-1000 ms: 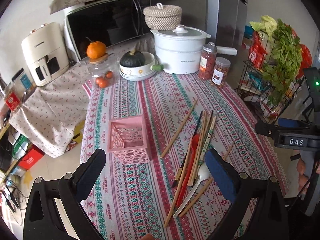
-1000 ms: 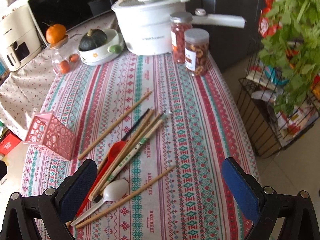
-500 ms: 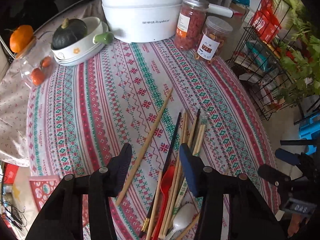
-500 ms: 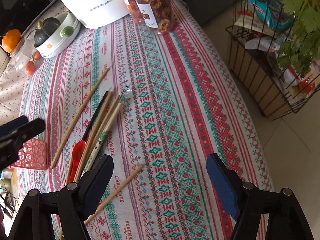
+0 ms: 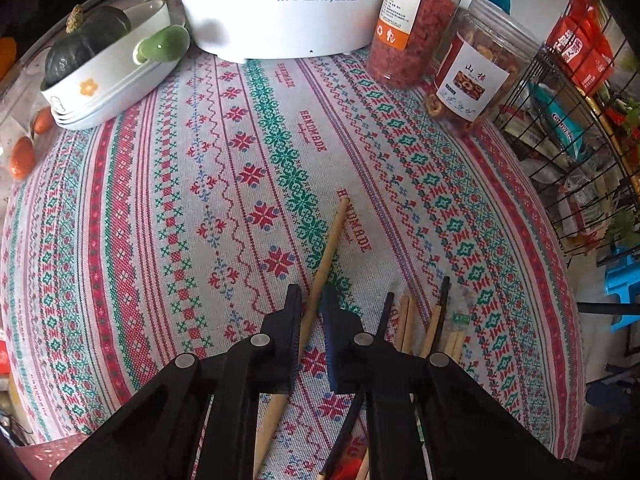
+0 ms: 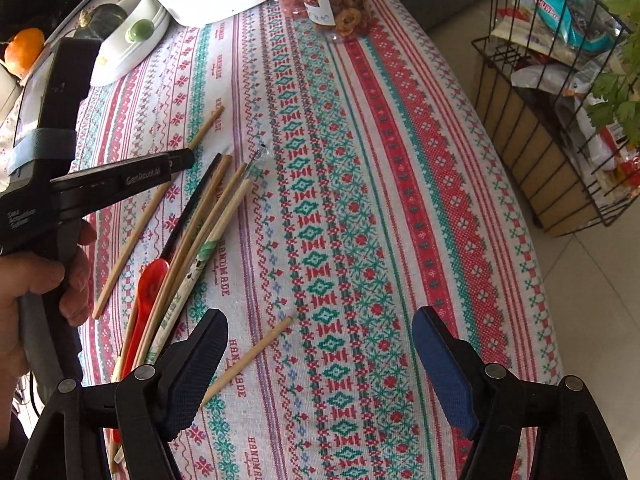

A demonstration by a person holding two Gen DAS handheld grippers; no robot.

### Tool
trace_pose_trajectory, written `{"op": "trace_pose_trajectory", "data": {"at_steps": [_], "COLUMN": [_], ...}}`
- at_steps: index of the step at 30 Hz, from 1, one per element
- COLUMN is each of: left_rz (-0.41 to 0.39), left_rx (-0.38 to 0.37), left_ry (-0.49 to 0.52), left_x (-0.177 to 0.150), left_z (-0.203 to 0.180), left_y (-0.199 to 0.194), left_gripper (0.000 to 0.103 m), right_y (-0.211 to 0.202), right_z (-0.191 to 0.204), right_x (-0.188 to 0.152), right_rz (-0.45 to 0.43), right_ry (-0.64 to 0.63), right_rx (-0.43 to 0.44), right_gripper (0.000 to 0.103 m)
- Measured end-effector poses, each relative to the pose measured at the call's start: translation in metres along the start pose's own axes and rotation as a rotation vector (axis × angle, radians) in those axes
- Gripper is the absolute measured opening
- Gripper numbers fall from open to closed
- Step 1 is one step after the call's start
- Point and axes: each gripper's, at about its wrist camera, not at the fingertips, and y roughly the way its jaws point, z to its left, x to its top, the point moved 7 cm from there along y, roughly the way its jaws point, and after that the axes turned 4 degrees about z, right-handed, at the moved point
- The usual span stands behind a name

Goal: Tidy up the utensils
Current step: 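Grasp a wooden chopstick from the pile with the left tool while the right tool grasps another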

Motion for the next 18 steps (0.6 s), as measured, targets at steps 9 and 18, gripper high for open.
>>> {"op": "trace_pose_trajectory", "data": {"at_steps": [9,18], "left_rz": [-0.136,-0.275], "left_rx": [-0.024,-0.07], "left_ry": [0.068,0.103], "left_x": [-0.024,-0.08], "left_z": [-0.004,0.006], "left_y": [-0.07,-0.179], "left_gripper": [0.006,0.006], "right_y": [0.024,0.057], "right_z": [0.004,0.034], "right_x": [-0.006,-0.027], "right_rz": [0.064,0.157], "right_ry": [0.003,-0.026], "right_rx": [0.013,0.039], "right_gripper": [0.071,0.045]}}
